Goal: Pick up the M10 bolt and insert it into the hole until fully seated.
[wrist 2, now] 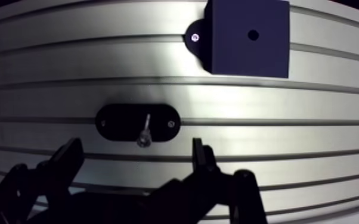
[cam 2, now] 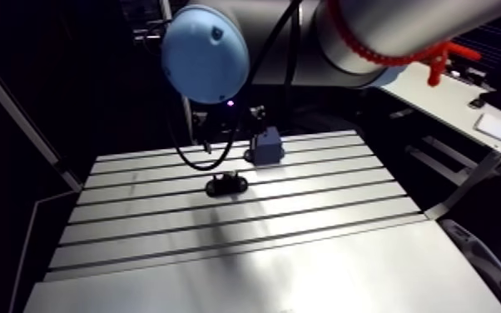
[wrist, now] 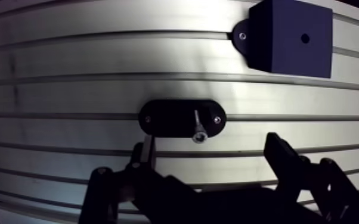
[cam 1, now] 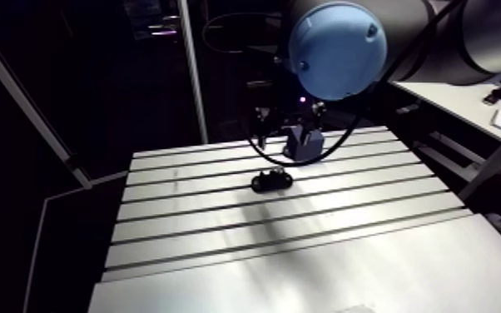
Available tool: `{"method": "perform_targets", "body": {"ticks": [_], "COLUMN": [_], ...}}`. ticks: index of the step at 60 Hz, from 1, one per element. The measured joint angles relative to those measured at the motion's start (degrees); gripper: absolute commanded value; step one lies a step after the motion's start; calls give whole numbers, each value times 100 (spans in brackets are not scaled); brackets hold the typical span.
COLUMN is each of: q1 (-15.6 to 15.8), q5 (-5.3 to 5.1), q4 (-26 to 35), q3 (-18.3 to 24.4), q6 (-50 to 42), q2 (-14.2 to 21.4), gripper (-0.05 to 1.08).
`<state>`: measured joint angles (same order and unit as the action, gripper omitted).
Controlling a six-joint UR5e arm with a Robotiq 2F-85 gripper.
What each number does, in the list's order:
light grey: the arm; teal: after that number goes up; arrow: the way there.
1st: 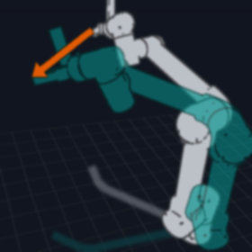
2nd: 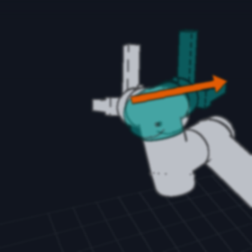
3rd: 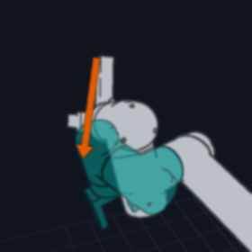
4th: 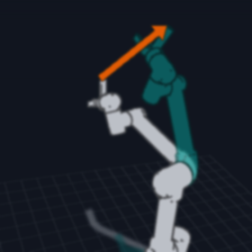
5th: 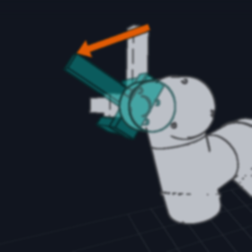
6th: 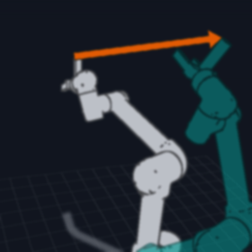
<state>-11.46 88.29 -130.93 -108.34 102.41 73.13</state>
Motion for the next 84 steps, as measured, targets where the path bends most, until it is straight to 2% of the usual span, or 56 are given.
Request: {"method": "perform_targets", "body": {"ticks": [33, 68, 84], "q1": [-6, -6, -4], "q5": [6, 16, 11], "q4": [-247, -280, -490], "q3": [-200, -252, -304], "q6": [17, -3, 1], "q2": [-213, -389, -414], "gripper": [27, 40, 44]}}
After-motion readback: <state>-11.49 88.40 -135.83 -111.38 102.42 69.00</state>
